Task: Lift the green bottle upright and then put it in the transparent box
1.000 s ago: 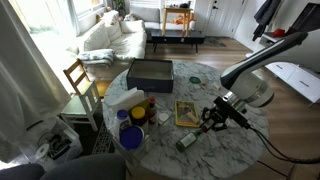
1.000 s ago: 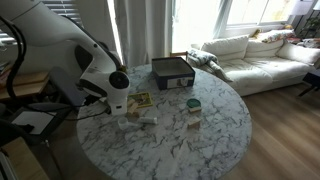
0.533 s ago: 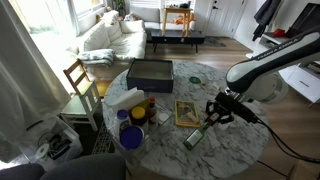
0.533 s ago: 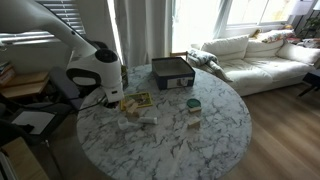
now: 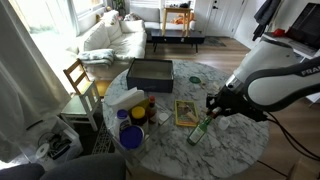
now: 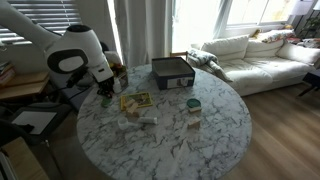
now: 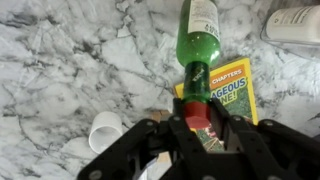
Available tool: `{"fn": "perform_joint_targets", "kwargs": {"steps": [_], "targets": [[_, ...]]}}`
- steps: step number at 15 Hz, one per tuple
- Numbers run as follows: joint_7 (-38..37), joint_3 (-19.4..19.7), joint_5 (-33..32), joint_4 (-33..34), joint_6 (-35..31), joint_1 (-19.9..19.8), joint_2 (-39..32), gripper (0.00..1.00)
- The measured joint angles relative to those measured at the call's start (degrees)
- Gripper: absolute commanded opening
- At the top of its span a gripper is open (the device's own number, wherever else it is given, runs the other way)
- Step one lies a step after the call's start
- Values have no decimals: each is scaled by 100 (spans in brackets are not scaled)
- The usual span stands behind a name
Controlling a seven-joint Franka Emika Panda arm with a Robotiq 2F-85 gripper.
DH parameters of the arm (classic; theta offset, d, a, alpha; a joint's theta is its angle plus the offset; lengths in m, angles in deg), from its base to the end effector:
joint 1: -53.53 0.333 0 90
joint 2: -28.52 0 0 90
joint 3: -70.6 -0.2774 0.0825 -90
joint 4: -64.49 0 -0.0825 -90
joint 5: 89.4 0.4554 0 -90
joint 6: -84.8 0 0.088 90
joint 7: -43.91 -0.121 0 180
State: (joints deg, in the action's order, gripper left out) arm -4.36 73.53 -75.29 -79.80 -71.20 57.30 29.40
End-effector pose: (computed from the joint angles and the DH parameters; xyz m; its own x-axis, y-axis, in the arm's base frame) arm 0.5275 0.0002 0.1957 0.5015 -0.8648 0.0250 -0.8350 -0.4914 -0.2475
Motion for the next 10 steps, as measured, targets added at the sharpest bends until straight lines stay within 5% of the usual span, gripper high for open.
{"fn": "perform_joint_targets", "kwargs": {"steps": [10], "targets": [[-1394, -702, -2763, -158, 0, -301, 648, 8]]}}
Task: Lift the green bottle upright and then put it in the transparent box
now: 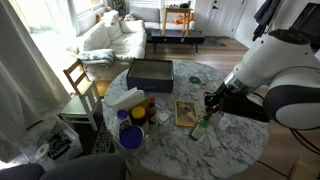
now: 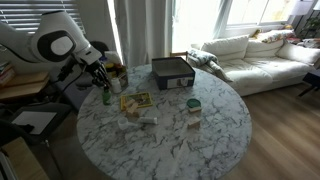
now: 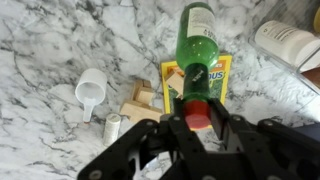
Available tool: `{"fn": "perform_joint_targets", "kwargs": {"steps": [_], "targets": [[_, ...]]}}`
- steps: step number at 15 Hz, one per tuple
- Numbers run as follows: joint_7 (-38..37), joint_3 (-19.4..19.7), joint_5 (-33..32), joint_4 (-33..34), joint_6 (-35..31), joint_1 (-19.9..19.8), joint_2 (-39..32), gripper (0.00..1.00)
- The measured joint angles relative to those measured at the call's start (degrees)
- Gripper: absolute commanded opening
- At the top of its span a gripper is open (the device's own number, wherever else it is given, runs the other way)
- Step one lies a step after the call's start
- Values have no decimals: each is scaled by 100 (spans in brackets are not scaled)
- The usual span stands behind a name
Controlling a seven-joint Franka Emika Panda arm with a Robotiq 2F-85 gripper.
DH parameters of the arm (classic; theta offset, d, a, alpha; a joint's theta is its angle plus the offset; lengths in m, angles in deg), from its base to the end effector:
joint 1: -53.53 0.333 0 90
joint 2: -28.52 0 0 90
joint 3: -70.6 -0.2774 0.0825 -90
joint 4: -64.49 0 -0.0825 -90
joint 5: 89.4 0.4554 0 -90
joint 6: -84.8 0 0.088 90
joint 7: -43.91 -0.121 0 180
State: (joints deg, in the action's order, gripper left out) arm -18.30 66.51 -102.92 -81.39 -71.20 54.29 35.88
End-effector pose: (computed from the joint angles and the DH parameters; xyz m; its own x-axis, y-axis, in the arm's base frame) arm 0.5269 0.0509 0.2424 0.6525 -0.7058 0.2760 -0.6887 -0.7042 -0.1726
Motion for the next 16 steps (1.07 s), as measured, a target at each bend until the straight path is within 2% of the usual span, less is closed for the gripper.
{"fn": "perform_joint_targets", "kwargs": {"steps": [5, 10, 13, 14, 15, 16], "targets": [[-745, -273, -1712, -11, 75, -289, 75, 8], [-950, -364, -2663, -127, 184, -300, 55, 8], [-1034, -396, -2978, -160, 184, -299, 36, 8], [-1048, -407, -3034, -160, 184, -299, 25, 56], [-1052, -415, -3078, -161, 184, -299, 14, 57], [-1060, -421, -3113, -161, 184, -299, 1, 64]]}}
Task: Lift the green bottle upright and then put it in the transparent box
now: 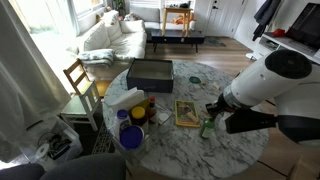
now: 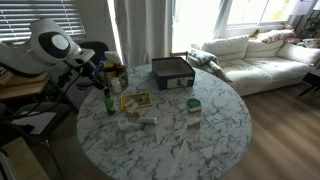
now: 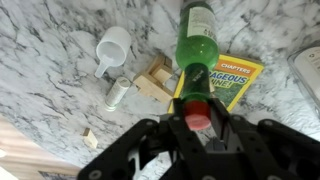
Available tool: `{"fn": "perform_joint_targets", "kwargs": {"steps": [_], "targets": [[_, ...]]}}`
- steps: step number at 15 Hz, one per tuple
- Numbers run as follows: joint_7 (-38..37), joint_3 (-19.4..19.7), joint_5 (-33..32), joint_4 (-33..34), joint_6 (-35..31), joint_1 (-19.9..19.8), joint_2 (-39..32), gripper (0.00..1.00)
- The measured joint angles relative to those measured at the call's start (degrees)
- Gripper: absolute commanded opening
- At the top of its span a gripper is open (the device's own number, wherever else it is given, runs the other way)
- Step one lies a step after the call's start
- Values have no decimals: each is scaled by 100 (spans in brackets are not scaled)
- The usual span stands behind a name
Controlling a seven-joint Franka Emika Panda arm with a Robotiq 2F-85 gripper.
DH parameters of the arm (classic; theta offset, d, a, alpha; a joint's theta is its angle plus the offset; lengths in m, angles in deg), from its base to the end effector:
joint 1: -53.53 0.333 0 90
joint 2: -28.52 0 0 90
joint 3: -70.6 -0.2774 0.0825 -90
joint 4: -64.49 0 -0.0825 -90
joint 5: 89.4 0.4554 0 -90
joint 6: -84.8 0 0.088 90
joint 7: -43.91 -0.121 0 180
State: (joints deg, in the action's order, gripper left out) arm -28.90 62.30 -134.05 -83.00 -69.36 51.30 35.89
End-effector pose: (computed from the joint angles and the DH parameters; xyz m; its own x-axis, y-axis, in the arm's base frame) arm 0.5057 0.0698 0.2202 0.7902 -0.4038 0.4610 -0.4887 -0.8691 0.0763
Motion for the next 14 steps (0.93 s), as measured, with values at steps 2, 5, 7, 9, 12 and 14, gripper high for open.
{"fn": "perform_joint_targets", "kwargs": {"steps": [2, 5, 7, 9, 12, 14], "targets": [[0, -1, -10, 3, 0, 0, 0, 79], [57, 3, 64, 3, 0, 0, 3, 99], [327, 17, 399, 3, 0, 9, 3, 100], [960, 81, 1119, 1, 0, 84, -5, 100], [2051, 126, 2335, 35, 62, 217, -61, 87], [2603, 135, 2923, 111, 201, 266, -108, 81]]}}
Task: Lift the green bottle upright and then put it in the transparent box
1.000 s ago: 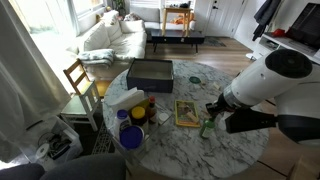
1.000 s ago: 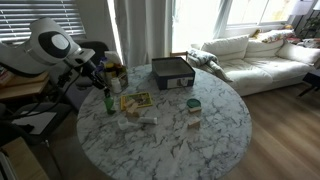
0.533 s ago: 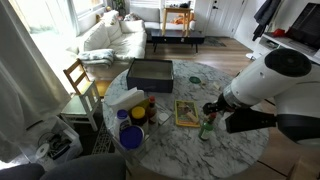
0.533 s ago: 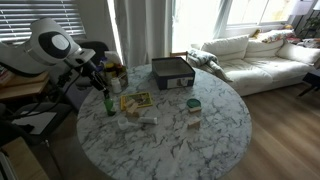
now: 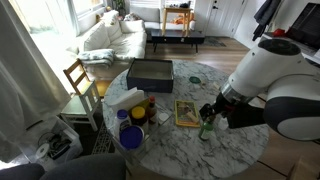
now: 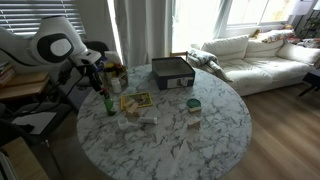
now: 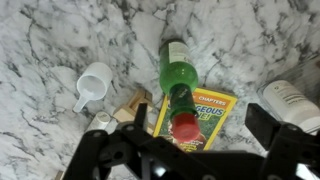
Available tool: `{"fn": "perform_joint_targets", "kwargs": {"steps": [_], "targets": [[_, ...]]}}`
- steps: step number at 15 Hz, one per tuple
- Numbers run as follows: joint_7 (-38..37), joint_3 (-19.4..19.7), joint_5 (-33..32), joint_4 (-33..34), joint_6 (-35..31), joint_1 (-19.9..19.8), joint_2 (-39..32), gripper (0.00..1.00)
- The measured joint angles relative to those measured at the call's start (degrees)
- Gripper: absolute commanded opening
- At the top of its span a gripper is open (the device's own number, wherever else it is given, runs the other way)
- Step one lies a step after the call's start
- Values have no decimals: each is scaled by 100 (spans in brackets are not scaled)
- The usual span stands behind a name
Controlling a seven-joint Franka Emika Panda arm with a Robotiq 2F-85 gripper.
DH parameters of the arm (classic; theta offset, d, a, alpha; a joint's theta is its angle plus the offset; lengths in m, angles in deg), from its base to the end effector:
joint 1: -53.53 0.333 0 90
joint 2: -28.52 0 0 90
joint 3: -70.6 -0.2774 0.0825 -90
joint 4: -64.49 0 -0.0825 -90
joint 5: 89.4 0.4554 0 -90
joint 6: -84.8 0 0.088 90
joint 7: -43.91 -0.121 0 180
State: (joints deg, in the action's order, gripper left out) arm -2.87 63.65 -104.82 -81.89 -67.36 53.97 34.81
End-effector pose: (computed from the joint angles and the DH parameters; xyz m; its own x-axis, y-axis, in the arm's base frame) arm 0.5130 0.0704 0.2205 0.8640 -0.4311 0.2600 -0.4442 -0.8959 -0.0092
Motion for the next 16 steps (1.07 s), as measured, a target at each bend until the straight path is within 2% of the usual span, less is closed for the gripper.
{"fn": "perform_joint_targets", "kwargs": {"steps": [2, 3, 4, 6, 7, 9, 12, 16], "targets": [[309, 19, 254, 119, 175, -2, -40, 72], [403, 40, 307, 182, 240, -10, -62, 71], [471, 70, 334, 243, 307, -17, -87, 73], [583, 141, 365, 353, 407, -23, -151, 58], [628, 168, 369, 399, 441, -27, -194, 45], [689, 198, 398, 469, 487, -29, -287, 27], [779, 220, 457, 553, 595, -28, -432, 6], [908, 236, 589, 668, 763, -23, -502, 8]]}}
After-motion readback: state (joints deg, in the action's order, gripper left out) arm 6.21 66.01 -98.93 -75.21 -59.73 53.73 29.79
